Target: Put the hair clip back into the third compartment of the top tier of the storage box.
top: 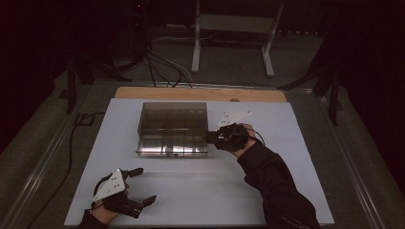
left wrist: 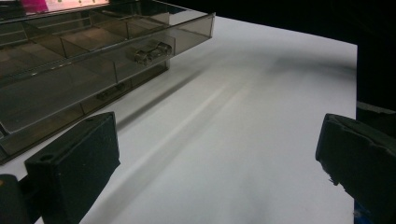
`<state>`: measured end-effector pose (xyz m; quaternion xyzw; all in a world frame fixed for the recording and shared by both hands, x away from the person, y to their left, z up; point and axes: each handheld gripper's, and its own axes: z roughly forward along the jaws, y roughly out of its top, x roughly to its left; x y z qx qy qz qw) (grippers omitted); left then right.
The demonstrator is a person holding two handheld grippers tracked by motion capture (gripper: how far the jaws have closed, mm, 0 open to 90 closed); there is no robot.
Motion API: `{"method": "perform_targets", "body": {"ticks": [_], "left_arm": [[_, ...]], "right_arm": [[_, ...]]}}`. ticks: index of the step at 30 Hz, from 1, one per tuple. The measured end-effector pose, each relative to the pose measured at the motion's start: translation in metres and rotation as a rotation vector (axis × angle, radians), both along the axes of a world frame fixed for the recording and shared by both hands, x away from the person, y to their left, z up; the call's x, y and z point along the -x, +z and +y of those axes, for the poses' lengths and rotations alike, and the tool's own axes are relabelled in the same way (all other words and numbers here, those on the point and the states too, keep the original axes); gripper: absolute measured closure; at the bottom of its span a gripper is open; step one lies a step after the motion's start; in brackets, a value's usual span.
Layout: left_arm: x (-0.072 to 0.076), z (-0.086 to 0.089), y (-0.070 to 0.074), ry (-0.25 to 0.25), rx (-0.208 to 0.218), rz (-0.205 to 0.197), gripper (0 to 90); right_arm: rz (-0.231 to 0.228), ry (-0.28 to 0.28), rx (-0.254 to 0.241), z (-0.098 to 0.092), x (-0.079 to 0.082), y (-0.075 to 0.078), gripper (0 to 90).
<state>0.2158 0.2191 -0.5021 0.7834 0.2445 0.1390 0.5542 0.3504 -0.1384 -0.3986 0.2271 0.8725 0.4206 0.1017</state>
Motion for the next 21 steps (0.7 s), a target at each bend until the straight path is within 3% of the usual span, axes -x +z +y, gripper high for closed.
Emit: {"method": "perform_targets", "body": {"ticks": [21], "left_arm": [[0.000,0.000,-0.001,-0.001,-0.003,0.000,0.6]], "right_arm": [[0.018,0.016,0.002,0.018,-0.010,0.001,76.4]]}}
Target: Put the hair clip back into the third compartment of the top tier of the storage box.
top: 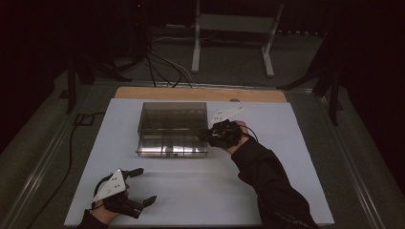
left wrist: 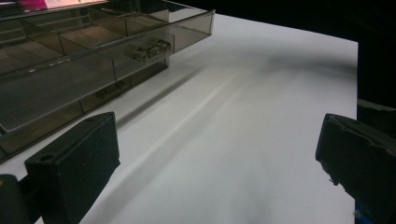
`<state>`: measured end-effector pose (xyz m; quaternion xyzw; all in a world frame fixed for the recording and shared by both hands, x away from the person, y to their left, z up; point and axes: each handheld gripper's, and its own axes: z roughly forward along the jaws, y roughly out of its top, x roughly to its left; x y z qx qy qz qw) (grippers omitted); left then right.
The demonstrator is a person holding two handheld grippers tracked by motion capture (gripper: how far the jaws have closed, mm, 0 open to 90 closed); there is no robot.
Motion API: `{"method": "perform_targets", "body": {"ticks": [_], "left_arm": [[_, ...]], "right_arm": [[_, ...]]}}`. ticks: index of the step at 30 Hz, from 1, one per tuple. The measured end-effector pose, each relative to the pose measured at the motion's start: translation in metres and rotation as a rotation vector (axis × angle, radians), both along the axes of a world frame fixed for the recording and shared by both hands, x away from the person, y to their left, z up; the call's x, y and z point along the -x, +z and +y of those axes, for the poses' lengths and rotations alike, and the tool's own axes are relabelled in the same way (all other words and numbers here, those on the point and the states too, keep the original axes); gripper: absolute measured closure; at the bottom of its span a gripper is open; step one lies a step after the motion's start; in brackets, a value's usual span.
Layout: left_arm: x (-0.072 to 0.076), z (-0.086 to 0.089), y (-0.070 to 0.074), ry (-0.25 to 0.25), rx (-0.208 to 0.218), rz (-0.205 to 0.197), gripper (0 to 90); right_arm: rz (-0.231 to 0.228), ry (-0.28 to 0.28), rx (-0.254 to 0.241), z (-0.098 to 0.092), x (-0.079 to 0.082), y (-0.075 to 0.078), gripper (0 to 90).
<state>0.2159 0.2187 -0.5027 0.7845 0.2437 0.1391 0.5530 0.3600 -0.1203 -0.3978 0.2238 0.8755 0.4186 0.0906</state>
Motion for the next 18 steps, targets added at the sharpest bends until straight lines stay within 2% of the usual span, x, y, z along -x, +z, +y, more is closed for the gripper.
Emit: {"method": "perform_targets", "body": {"ticks": [12,15,18], "left_arm": [[0.000,0.001,0.000,0.002,0.005,0.003,0.6],[0.000,0.000,0.000,-0.001,-0.005,0.001,0.6],[0.000,0.001,0.000,0.001,0.006,0.003,0.6]], "right_arm": [[0.028,0.000,0.006,0.012,-0.008,-0.009,76.3],[0.036,0.007,0.009,0.016,-0.010,-0.012,76.3],[0.041,0.011,0.017,0.020,-0.011,-0.014,76.3]]}}
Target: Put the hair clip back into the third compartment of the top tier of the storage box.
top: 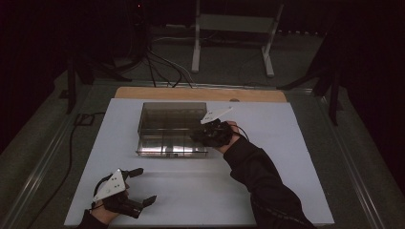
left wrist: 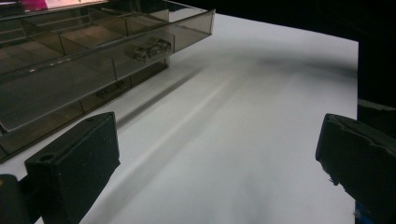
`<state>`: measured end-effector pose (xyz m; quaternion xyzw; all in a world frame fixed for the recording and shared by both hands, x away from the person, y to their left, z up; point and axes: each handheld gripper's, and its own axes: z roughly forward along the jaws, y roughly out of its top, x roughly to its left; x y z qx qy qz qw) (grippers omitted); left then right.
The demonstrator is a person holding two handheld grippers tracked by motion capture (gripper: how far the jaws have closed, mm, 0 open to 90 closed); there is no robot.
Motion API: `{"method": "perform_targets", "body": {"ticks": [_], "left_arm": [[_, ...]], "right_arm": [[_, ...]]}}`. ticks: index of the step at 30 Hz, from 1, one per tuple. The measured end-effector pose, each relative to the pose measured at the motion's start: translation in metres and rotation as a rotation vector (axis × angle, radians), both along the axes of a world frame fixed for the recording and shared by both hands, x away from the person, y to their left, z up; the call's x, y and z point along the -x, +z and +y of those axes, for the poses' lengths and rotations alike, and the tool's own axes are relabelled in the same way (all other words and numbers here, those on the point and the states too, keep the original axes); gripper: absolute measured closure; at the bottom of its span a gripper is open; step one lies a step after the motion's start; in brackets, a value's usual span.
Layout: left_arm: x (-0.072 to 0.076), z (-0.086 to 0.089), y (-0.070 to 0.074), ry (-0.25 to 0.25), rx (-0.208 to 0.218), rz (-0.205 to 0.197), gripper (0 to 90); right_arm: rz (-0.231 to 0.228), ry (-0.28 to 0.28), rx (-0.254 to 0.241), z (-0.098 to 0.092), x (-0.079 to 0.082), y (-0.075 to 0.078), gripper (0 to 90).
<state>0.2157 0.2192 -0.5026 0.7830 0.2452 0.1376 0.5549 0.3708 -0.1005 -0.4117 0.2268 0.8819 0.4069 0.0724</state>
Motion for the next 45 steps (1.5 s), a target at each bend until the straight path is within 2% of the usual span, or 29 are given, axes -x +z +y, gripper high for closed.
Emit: {"method": "perform_targets", "body": {"ticks": [9,20,23,28,36,40,45], "left_arm": [[0.000,-0.001,0.000,-0.002,-0.011,-0.001,0.6],[0.000,-0.001,0.000,-0.003,-0.015,-0.001,0.6],[0.000,-0.001,0.000,-0.001,-0.012,-0.002,0.6],[0.000,0.000,-0.001,0.000,-0.011,0.000,0.6],[0.001,-0.001,-0.001,0.002,-0.022,-0.002,0.6],[0.000,-0.001,0.000,0.005,-0.016,-0.001,0.6],[0.000,-0.001,0.000,0.003,-0.022,-0.002,0.6]], "right_arm": [[0.024,0.016,0.018,0.009,0.000,-0.009,76.2],[0.033,0.031,0.044,0.019,0.002,-0.016,76.0],[0.031,0.030,0.045,0.019,0.001,-0.016,75.9],[0.026,0.024,0.020,0.017,0.001,-0.014,75.0],[0.040,0.006,-0.022,0.015,0.000,-0.012,62.1],[0.033,0.008,-0.019,0.015,0.002,-0.011,56.9],[0.035,0.007,-0.038,0.014,0.004,-0.009,50.4]]}}
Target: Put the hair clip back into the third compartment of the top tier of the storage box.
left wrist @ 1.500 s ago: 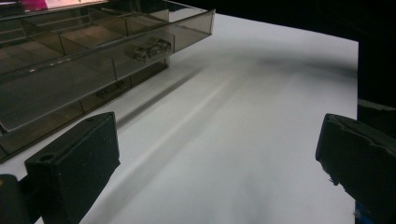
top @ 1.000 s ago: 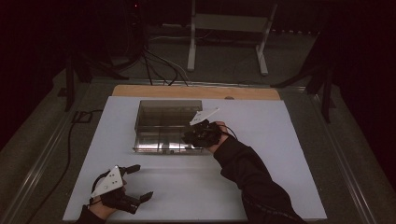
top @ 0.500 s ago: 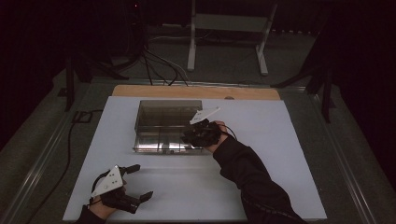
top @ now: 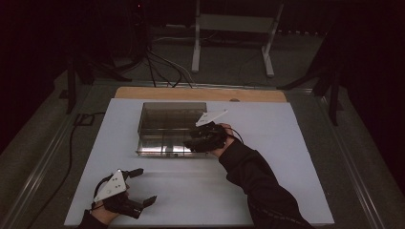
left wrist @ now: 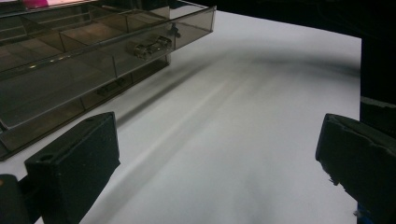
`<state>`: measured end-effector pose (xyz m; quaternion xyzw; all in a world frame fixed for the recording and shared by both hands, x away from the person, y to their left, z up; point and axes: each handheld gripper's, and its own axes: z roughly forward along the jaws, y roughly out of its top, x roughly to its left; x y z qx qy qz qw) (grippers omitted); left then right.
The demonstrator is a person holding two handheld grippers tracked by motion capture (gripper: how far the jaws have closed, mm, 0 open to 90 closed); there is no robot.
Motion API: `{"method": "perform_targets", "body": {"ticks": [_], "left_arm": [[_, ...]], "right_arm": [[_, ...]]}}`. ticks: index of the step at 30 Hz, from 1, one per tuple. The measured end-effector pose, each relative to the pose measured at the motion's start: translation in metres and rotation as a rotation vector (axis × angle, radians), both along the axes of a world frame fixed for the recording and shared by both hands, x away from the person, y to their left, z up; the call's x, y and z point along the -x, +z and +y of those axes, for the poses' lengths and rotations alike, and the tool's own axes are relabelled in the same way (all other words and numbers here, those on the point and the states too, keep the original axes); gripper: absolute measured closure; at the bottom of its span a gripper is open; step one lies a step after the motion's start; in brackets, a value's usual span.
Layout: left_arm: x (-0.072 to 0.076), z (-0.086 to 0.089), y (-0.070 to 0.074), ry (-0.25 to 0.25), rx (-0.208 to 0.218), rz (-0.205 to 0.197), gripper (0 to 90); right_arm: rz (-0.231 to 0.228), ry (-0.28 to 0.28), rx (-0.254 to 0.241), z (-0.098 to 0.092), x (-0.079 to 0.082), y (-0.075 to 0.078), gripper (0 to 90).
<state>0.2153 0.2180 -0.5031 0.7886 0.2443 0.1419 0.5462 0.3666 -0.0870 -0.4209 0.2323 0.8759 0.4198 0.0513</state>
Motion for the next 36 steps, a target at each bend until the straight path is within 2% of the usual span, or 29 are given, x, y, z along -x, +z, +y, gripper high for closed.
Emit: {"method": "perform_targets", "body": {"ticks": [8,13,16,18,21,24,27,32,33,36], "left_arm": [[0.000,0.000,0.000,0.001,0.003,0.001,0.6],[0.000,0.000,0.000,-0.005,0.007,0.000,0.6],[0.001,-0.002,0.001,-0.008,0.000,-0.002,0.6],[0.002,-0.004,0.000,-0.014,-0.006,-0.005,0.6],[0.002,-0.006,0.000,-0.023,-0.017,-0.001,0.6],[0.001,-0.004,0.000,-0.019,-0.005,0.001,0.6],[0.000,-0.002,-0.001,-0.007,0.001,0.005,0.6],[-0.001,-0.001,-0.001,-0.006,0.007,0.006,0.6],[-0.001,-0.001,-0.001,-0.007,0.004,0.007,0.6],[-0.001,-0.001,-0.001,-0.005,0.006,0.007,0.6]], "right_arm": [[0.003,-0.003,-0.013,-0.001,0.004,0.001,34.2],[0.022,-0.001,-0.016,-0.002,0.004,0.000,29.7],[0.029,-0.005,-0.024,-0.004,0.004,0.000,21.2],[0.029,0.013,-0.034,-0.005,0.005,0.000,15.0],[0.030,0.014,-0.040,-0.006,0.006,0.000,13.9],[0.022,0.014,-0.038,-0.007,0.007,0.002,9.5],[0.002,0.014,-0.024,-0.008,0.007,0.004,3.1],[-0.030,0.018,-0.015,-0.010,0.008,0.004,1.0],[-0.015,0.017,-0.030,-0.011,0.007,0.004,1.0],[0.002,0.016,-0.023,-0.011,0.007,0.004,1.0]]}}
